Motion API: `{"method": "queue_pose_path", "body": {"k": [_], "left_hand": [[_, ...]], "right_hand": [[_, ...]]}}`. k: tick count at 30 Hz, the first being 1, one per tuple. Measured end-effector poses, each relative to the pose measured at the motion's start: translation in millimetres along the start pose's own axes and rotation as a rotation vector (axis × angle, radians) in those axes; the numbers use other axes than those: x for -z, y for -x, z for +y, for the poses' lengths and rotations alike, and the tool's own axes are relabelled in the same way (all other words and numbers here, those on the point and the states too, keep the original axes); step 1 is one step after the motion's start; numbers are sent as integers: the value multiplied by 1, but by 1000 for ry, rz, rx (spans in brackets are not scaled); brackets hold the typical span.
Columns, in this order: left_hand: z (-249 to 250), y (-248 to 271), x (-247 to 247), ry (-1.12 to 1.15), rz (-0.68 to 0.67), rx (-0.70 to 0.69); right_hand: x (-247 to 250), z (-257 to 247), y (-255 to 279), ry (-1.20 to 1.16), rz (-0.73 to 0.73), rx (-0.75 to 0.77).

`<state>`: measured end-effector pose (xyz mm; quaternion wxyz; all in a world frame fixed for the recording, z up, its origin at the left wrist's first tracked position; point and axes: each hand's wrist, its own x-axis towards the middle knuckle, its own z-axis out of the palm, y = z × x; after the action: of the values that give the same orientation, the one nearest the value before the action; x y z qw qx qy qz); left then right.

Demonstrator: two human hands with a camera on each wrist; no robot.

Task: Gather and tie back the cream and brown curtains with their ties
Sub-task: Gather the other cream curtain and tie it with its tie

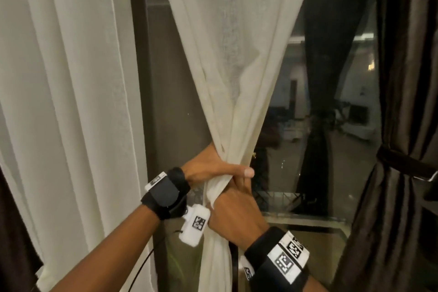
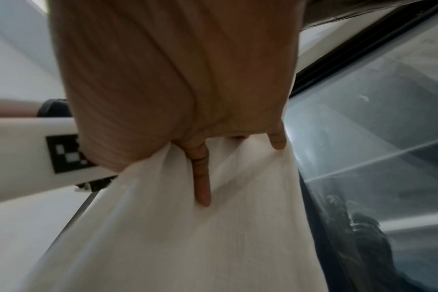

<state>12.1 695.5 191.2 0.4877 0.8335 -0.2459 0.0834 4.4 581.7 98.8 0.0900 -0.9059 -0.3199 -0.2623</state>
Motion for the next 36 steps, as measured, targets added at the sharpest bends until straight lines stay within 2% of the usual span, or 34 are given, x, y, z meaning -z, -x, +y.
{"method": "queue_pose_path", "body": {"k": [2, 5, 8, 11, 12, 14, 16, 17, 19, 22, 24, 27, 29, 31, 34, 36], "left_hand": [[-6, 7, 7, -42, 29, 36], [-17, 14, 13, 82, 189, 80], [-23, 20, 10, 219, 343, 142], [-23, 25, 6, 147, 394, 160], [-23, 28, 4, 107, 381, 146], [-23, 31, 2, 26, 331, 103], [-26, 37, -8, -27, 288, 100], [-30, 41, -12, -38, 278, 113], [-38, 50, -23, -20, 290, 142], [-59, 62, -38, 49, 347, 227], [-77, 73, -50, 94, 358, 292], [-104, 95, -74, 162, 304, 400], [-121, 108, -89, 238, 288, 476], [-136, 119, -96, 330, 314, 556], [-153, 123, -103, 426, 353, 611], [-155, 122, -106, 482, 375, 613]], "right_hand": [[-3, -2, -5, 39, 22, 31], [0, -5, -7, 36, 50, 78], [-2, 0, -3, -119, 40, 132], [-17, 14, 10, -436, -24, 148], [-20, 19, 18, -598, -1, 123], [-25, 34, 30, -899, 211, 33], [-43, 48, 36, -1182, 411, -163], [-54, 52, 36, -1278, 403, -293], [-84, 58, 33, -1289, 151, -443], [-124, 58, 45, -967, -382, -375], [-138, 54, 60, -742, -611, -322], [-145, 54, 81, -638, -874, -275], [-143, 63, 92, -614, -943, -265], [-145, 75, 100, -680, -903, -324], [-151, 96, 115, -1020, -805, -569], [-151, 106, 127, -1225, -830, -649]]}}
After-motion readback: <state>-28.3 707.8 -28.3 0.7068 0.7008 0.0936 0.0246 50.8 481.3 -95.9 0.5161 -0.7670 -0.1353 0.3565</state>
